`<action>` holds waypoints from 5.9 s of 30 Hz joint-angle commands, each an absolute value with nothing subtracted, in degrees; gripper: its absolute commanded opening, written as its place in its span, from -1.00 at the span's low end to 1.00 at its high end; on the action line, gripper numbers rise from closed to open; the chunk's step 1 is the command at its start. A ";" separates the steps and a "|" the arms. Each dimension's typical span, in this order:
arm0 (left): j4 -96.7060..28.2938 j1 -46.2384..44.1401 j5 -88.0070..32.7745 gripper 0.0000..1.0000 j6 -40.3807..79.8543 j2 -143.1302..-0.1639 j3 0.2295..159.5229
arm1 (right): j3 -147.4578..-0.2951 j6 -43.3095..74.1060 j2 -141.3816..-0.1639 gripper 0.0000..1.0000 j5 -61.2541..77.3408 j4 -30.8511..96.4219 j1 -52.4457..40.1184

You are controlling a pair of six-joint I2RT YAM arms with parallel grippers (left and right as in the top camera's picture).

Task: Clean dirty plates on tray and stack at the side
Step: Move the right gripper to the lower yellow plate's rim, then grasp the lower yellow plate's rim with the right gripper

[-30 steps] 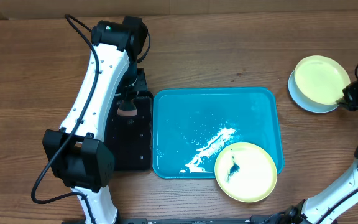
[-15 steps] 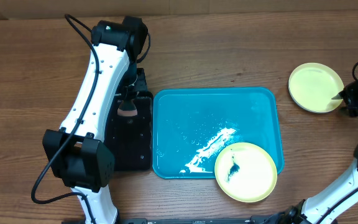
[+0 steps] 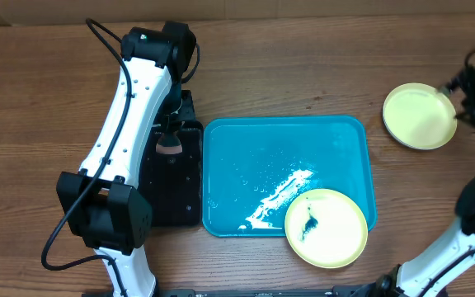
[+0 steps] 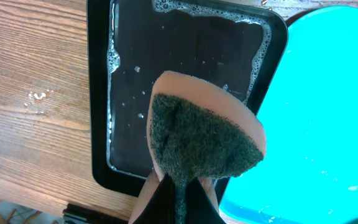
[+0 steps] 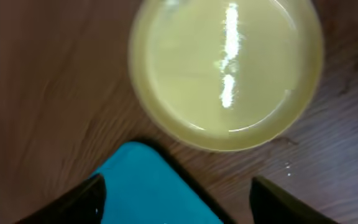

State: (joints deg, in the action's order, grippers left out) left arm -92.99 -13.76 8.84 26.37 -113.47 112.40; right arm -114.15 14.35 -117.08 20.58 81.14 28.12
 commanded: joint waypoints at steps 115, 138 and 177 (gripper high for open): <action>-90.78 -13.52 7.84 -0.92 23.53 -111.48 112.97 | -55.35 49.93 -77.47 0.10 -0.58 85.86 -11.94; -89.47 -13.52 6.98 -0.91 23.07 -111.48 112.97 | -43.33 56.55 -70.30 0.38 6.55 79.55 -19.09; -90.00 -13.52 7.01 -0.92 21.78 -111.48 112.97 | -34.57 76.99 -72.47 0.29 3.49 63.42 -31.11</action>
State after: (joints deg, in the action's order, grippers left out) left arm -89.84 -13.76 7.51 23.33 -113.47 112.38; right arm -35.68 76.31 -72.29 4.40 63.99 -30.85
